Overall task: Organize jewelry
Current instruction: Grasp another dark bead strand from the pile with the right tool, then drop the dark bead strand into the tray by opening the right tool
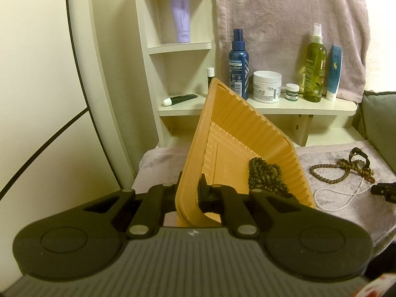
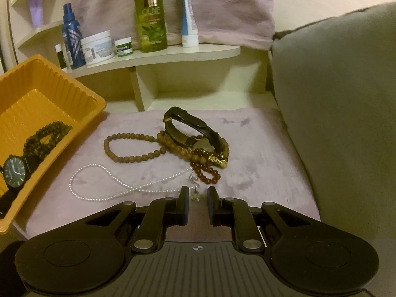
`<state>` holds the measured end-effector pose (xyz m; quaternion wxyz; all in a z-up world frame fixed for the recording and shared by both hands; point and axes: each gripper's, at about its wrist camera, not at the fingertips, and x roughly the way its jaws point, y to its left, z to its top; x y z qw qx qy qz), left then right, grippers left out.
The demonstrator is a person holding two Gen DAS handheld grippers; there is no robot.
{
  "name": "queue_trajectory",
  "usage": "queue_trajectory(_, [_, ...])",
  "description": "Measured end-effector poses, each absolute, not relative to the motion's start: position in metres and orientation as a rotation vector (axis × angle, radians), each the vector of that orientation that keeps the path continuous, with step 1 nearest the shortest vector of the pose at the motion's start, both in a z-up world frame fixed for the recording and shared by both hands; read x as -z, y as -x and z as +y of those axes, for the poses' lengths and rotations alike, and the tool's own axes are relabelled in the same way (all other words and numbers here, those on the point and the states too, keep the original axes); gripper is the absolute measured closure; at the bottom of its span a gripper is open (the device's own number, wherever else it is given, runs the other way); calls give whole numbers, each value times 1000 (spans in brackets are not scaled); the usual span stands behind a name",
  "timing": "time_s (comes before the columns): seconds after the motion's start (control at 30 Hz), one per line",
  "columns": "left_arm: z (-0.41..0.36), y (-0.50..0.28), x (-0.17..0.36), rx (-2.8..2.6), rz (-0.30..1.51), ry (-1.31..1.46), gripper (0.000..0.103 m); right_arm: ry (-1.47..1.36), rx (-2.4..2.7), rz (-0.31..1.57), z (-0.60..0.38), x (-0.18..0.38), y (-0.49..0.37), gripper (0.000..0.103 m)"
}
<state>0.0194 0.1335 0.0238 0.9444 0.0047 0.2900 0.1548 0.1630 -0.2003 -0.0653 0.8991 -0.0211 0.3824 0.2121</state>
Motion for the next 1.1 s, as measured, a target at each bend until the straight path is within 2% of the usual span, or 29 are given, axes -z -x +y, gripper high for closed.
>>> queue_trajectory(0.2, [134,-19,-24,-315,591,-9,97,104,-444,783,-193,66,-160,88])
queue_trajectory(0.23, [134,-19,-24,-315,592,-9,97,106,-442,780,-193,65,-158,94])
queue_trajectory(0.6, [133,-20,-24,-314,591,-8,97,87,-559,683,-166,18,-139,95])
queue_trajectory(0.87, [133,-20,-25,-313,590,-4,97,38,-808,643,-100,-16,-118,95])
queue_trajectory(1.1, [134,-20,-25,-313,589,4,96,36,-1017,646,-44,-18,-105,95])
